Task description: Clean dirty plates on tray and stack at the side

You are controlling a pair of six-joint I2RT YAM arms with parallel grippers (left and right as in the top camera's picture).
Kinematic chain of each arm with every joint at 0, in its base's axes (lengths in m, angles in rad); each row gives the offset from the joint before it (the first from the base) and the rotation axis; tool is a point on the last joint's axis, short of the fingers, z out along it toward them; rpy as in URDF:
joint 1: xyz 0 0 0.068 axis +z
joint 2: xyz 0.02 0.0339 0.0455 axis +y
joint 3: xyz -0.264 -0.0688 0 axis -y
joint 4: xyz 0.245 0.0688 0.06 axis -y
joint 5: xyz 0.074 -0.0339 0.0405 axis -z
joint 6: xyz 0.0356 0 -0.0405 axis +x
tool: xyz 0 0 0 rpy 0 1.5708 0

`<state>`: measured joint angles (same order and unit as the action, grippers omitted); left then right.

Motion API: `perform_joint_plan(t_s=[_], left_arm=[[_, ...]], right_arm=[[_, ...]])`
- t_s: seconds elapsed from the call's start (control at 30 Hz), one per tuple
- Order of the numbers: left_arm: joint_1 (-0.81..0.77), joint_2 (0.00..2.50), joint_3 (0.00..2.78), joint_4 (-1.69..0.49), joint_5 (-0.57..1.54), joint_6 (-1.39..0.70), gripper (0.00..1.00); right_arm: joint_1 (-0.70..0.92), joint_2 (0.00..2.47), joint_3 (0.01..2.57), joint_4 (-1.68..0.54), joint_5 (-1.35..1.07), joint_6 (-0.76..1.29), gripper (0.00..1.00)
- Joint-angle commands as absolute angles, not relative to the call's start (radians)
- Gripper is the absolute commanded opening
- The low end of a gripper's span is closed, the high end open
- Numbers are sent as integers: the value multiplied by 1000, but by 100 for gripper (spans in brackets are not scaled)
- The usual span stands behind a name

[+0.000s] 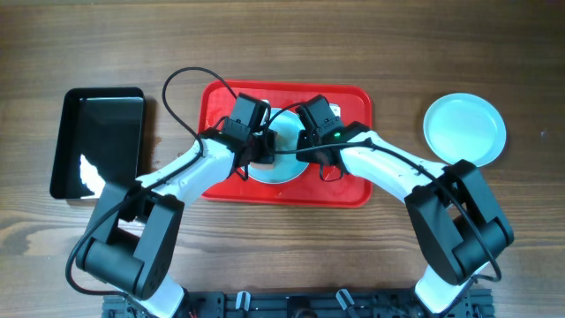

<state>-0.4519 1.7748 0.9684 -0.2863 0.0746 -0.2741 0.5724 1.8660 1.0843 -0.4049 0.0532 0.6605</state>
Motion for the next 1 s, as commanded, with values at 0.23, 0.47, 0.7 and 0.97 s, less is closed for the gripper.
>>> perform_joint_plan(t_s=[0.23, 0.47, 0.7, 0.97], left_arm=[[-454, 1745, 981, -260, 31, -269, 28], [-454, 1745, 981, -247, 31, -269, 25], [-454, 1745, 981, -246, 31, -269, 22], [-454, 1735, 984, -210, 28, -297, 4]], right_arm=[[572, 1858, 1073, -405, 52, 655, 4], [572, 1858, 1073, -405, 52, 655, 4], [572, 1858, 1073, -405, 52, 654, 4], [572, 1858, 1073, -404, 53, 654, 4]])
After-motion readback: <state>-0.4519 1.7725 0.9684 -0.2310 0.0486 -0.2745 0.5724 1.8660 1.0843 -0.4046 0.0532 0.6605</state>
